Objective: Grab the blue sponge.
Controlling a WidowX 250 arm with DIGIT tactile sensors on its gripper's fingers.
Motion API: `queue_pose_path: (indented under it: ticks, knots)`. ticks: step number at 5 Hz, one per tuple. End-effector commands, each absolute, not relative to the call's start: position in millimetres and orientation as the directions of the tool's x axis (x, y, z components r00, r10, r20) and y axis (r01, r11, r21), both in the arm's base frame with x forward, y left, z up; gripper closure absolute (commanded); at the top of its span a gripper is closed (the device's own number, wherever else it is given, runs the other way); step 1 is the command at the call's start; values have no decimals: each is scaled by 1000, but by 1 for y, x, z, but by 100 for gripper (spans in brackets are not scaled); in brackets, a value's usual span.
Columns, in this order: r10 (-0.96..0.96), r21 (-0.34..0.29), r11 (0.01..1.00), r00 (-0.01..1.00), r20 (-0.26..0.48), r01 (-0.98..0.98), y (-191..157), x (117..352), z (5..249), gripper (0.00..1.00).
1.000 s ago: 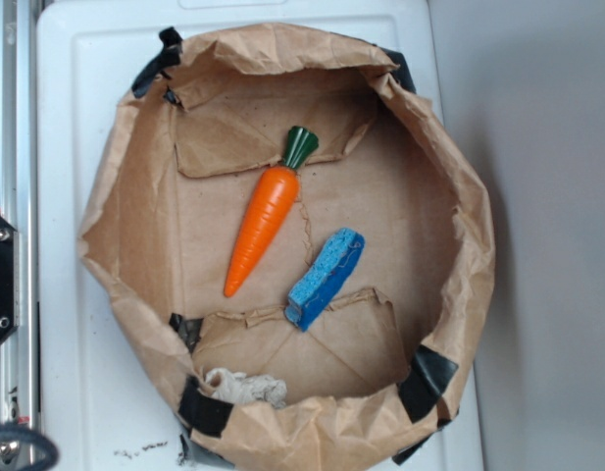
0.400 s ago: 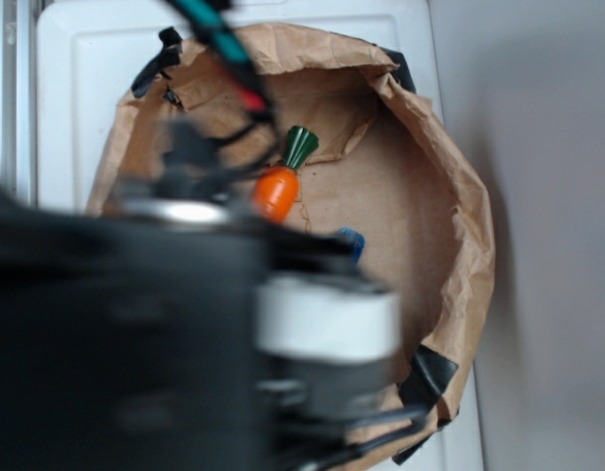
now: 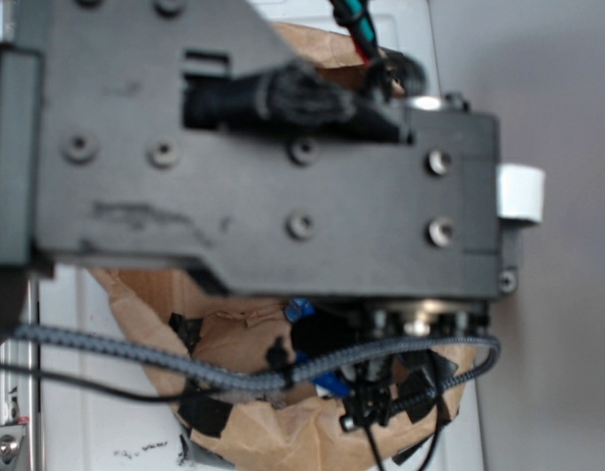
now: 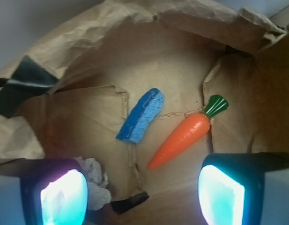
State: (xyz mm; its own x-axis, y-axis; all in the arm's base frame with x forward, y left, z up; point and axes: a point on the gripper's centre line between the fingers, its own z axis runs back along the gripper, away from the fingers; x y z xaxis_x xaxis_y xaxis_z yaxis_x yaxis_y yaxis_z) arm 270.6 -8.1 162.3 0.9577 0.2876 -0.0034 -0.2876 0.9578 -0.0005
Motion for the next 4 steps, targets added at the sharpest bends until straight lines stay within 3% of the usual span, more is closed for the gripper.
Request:
queue_pose_path:
  ticks: [1,2,3,4]
  knots:
    - [296,-20,955,953,59,-295,-6,277,179,0]
    - [296,-20,955,953,59,-295,-6,277,179,0]
    - [437,-20,899,899,5,-437,15,278,141,0]
    - [522,-61,851,853,3,-521,27,283,115,0]
